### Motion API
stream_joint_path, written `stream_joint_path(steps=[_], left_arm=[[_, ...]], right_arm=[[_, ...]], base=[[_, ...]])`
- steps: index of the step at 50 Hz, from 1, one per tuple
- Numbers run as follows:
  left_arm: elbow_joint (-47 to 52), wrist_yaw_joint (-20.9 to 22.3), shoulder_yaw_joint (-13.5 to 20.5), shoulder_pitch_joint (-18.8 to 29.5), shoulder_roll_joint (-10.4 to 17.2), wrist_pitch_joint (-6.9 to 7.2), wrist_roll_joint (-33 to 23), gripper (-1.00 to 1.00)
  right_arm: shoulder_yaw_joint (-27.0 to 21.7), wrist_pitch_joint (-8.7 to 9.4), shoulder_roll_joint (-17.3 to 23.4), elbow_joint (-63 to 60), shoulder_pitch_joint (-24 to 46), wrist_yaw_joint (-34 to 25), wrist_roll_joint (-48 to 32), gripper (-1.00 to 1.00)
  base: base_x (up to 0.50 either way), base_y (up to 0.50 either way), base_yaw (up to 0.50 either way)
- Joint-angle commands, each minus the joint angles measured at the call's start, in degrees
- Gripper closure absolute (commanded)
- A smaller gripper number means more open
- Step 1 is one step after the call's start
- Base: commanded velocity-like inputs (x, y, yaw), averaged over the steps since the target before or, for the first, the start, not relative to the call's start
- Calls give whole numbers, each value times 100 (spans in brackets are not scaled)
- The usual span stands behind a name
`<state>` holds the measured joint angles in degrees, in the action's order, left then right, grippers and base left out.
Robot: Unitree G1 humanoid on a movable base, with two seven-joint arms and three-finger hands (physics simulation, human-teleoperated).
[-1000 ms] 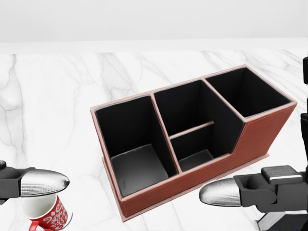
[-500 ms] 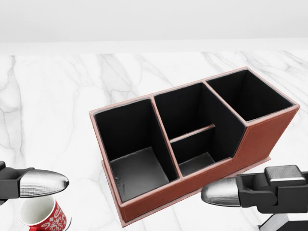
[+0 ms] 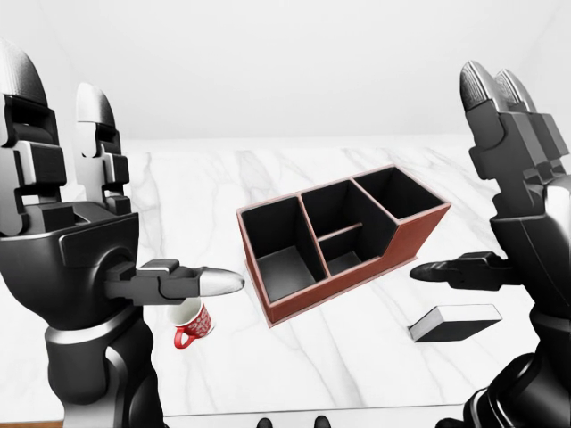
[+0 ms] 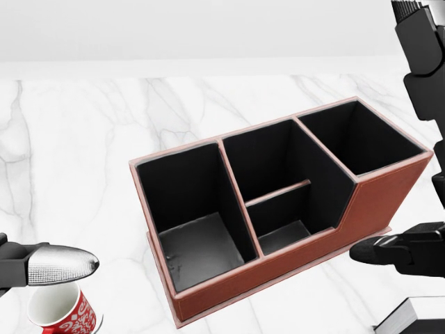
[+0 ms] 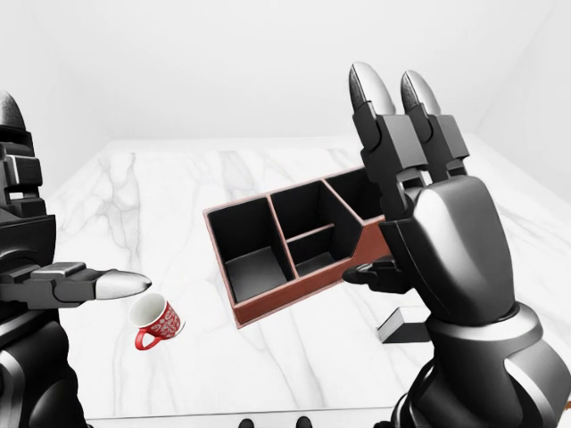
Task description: Pick up the book and place it in the back compartment of the caddy.
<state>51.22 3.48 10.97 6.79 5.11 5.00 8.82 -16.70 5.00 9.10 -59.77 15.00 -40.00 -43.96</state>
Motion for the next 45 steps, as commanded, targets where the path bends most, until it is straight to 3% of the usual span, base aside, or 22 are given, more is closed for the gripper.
stream_joint_path(steps=[1, 45], left_arm=[[-5, -6, 17, 31, 11, 0, 12, -100], [-103, 8, -22, 18, 3, 0, -36, -100]], right_arm=[[-250, 0, 19, -23, 107, 0, -1118, -100], [-898, 0, 412, -23, -803, 0, -895, -100]], base=[[0, 0, 0], [0, 0, 0]])
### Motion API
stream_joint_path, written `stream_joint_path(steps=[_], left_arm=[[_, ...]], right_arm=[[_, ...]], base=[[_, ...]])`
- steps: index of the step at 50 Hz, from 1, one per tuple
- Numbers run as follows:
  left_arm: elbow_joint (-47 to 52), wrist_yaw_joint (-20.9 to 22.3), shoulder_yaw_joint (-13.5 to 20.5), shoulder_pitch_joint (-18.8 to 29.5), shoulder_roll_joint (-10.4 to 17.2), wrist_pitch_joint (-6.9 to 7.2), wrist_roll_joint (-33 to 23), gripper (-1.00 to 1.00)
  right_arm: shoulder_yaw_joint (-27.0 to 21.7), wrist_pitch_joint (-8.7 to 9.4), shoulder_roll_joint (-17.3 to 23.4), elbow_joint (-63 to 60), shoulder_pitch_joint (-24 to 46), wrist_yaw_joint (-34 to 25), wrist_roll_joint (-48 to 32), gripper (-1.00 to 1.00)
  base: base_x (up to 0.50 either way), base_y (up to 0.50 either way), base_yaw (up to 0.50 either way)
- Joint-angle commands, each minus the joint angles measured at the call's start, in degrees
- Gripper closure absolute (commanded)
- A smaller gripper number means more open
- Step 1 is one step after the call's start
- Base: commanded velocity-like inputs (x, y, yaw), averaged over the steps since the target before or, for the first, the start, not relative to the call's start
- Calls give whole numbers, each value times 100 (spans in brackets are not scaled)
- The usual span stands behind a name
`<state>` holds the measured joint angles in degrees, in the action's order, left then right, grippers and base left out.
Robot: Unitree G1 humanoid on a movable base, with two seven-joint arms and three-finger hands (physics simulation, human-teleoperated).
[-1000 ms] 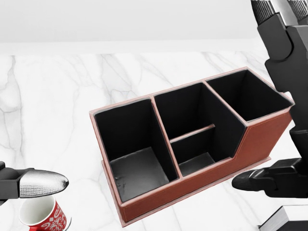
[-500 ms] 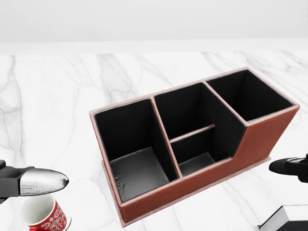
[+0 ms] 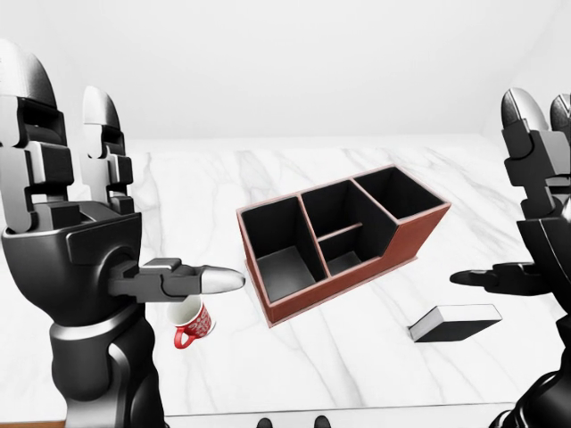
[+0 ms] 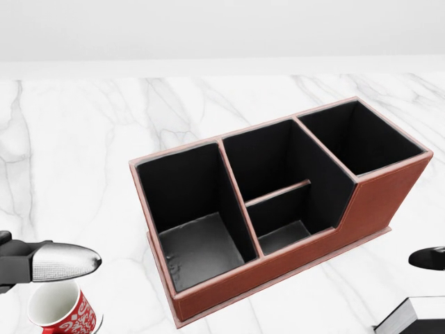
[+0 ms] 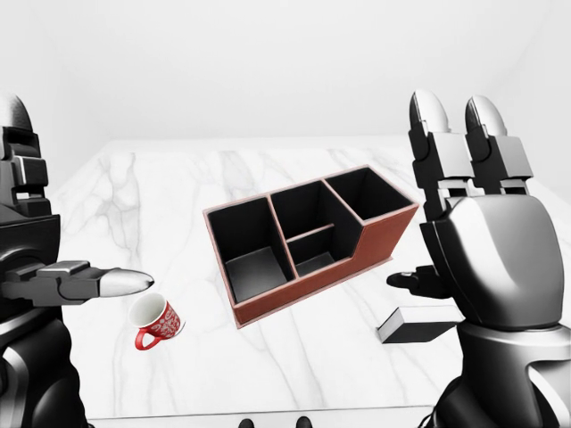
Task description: Pick up the book and place it in the back compartment of the caddy.
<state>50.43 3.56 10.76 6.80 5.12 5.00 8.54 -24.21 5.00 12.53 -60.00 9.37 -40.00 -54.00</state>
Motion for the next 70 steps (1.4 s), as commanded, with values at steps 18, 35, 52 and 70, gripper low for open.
stream_joint_path(steps=[18, 35, 52, 70], left_arm=[[33, -7, 5, 8, 4, 0, 2, -100], [-4, 1, 9, 9, 3, 0, 2, -100], [16, -5, -4, 5, -3, 0, -11, -100], [-50, 5, -13, -13, -6, 0, -28, -100]], right_arm=[[-22, 0, 11, 94, -769, 0, 272, -100], [-94, 0, -326, 448, -1271, 0, 258, -100], [-238, 0, -546, 941, -1625, 0, 292, -100], [-353, 0, -674, 1488, -1882, 0, 280, -100]], base=[[0, 0, 0], [0, 0, 0], [0, 0, 0], [0, 0, 0]])
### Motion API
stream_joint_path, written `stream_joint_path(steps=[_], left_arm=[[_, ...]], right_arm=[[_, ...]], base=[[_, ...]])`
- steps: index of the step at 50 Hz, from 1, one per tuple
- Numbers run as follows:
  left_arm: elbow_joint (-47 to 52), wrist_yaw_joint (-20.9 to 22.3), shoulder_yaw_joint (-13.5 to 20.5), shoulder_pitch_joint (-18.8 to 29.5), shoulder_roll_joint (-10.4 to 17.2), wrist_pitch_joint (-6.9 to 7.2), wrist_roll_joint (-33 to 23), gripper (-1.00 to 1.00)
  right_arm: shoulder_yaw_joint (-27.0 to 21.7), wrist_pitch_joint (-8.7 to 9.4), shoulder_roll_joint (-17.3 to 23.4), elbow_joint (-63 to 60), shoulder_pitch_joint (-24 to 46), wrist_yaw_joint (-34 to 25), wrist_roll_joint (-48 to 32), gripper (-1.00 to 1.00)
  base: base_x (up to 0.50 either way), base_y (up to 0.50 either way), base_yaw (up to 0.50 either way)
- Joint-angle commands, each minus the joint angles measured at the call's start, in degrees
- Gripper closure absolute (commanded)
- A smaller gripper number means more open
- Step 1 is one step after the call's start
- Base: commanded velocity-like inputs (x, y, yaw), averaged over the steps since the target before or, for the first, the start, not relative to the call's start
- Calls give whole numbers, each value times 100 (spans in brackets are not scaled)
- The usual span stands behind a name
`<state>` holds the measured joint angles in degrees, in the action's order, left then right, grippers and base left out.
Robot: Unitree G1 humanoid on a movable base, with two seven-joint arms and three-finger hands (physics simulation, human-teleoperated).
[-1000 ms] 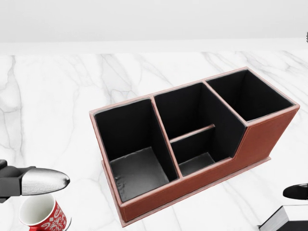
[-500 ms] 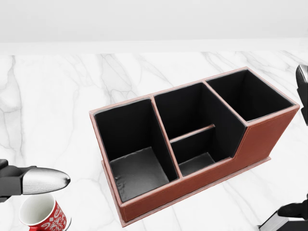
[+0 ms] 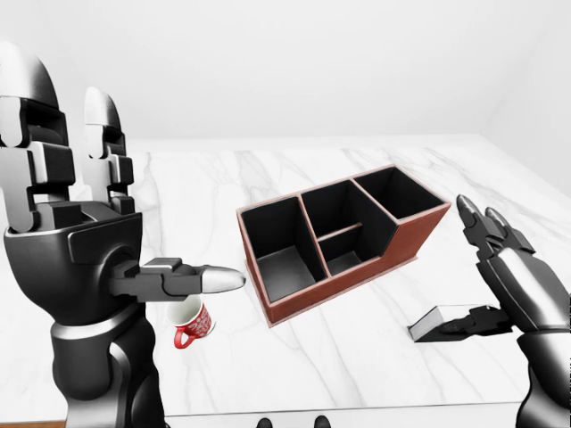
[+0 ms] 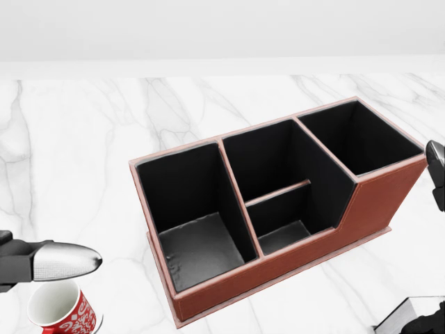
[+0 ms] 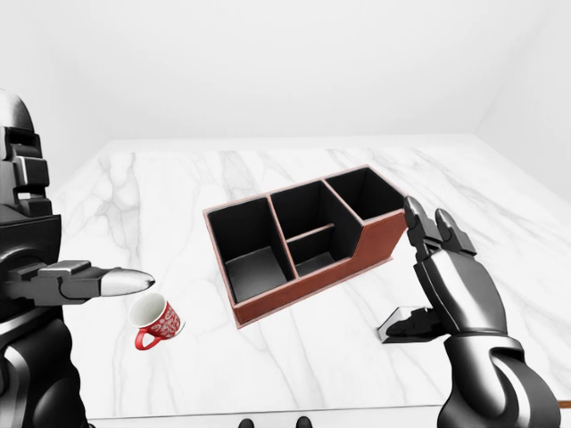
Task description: Pick up the book and place it in the back compartment of the caddy.
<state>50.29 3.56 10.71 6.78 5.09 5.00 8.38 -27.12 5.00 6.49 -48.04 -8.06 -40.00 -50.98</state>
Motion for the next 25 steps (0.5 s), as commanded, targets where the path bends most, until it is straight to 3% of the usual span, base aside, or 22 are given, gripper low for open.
stream_joint_path(steps=[1, 25], left_arm=[[-49, 6, -16, -17, -4, 0, -19, -100], [-30, 18, -33, -21, -14, 0, -51, -100]], right_arm=[[-71, 0, -70, 318, -148, 0, -26, -100], [-277, 0, 8, 950, -221, 0, -82, -100]], base=[[0, 0, 0], [0, 0, 0]])
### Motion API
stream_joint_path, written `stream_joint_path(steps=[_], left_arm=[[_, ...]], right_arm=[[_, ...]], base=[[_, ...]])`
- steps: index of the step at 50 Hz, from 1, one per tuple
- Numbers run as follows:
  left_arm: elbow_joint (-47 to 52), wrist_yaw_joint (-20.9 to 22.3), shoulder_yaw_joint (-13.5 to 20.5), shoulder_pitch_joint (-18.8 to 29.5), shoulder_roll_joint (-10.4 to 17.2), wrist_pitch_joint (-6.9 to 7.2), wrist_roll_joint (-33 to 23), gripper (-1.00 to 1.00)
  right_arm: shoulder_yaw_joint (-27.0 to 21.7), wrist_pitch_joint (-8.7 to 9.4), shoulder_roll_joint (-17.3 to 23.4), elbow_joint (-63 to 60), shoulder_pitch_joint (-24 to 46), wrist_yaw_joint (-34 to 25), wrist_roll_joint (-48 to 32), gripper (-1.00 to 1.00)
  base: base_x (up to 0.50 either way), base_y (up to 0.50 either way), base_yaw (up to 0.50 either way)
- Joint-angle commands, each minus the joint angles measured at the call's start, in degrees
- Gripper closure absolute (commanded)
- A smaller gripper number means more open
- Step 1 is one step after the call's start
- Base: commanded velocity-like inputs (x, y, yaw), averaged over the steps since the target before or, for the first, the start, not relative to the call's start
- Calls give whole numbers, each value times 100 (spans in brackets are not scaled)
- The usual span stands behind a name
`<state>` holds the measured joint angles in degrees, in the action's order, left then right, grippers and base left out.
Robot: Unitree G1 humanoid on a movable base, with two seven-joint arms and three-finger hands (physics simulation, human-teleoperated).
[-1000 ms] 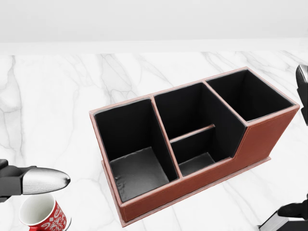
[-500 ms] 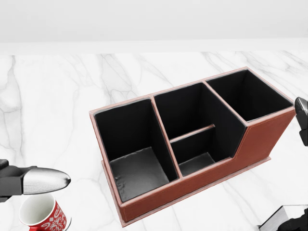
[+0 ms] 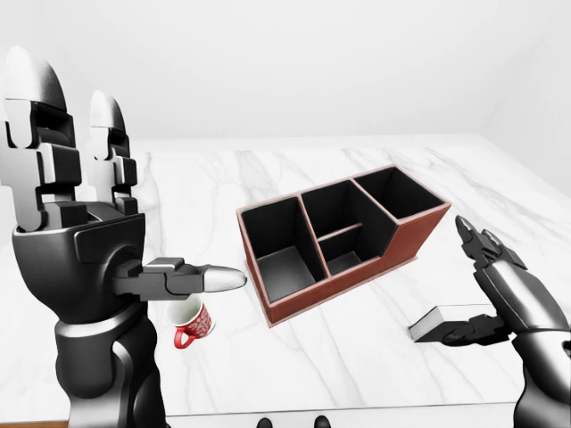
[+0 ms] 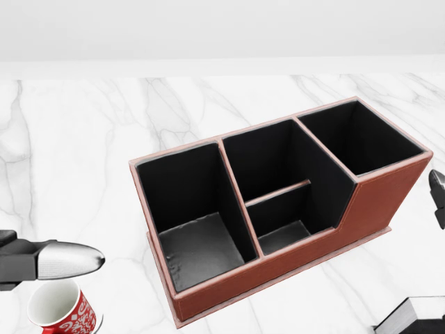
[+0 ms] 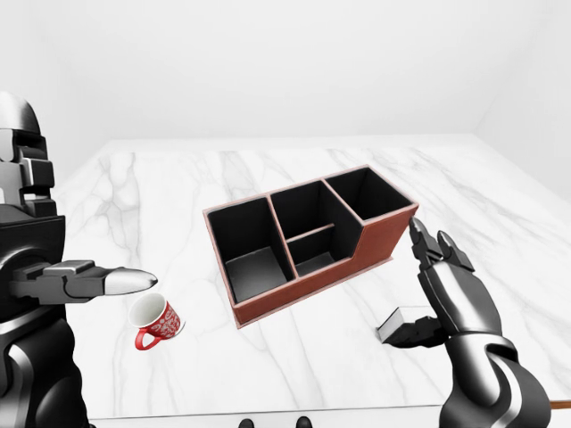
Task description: Pick up the book and place it in the back compartment of the caddy.
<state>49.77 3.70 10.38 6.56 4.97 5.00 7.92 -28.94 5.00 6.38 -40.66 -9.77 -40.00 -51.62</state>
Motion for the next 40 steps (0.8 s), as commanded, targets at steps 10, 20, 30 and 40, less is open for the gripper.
stream_joint_path(steps=[10, 20, 30, 40], left_arm=[[20, 4, 15, 2, 0, 0, 0, -100], [14, 4, -6, -17, -2, 0, -22, -100], [4, 10, 0, -8, -3, 0, -23, -100], [-8, 14, -16, -19, -7, 0, -38, -100]], right_arm=[[-121, 0, 32, 446, -63, 0, -31, -100], [-189, 0, 75, 582, -47, 0, 5, -100], [-247, 0, 149, 768, -11, 0, 41, -100], [-293, 0, 207, 901, 10, 0, 33, -100]], base=[[0, 0, 0], [0, 0, 0], [0, 0, 0], [0, 0, 0]])
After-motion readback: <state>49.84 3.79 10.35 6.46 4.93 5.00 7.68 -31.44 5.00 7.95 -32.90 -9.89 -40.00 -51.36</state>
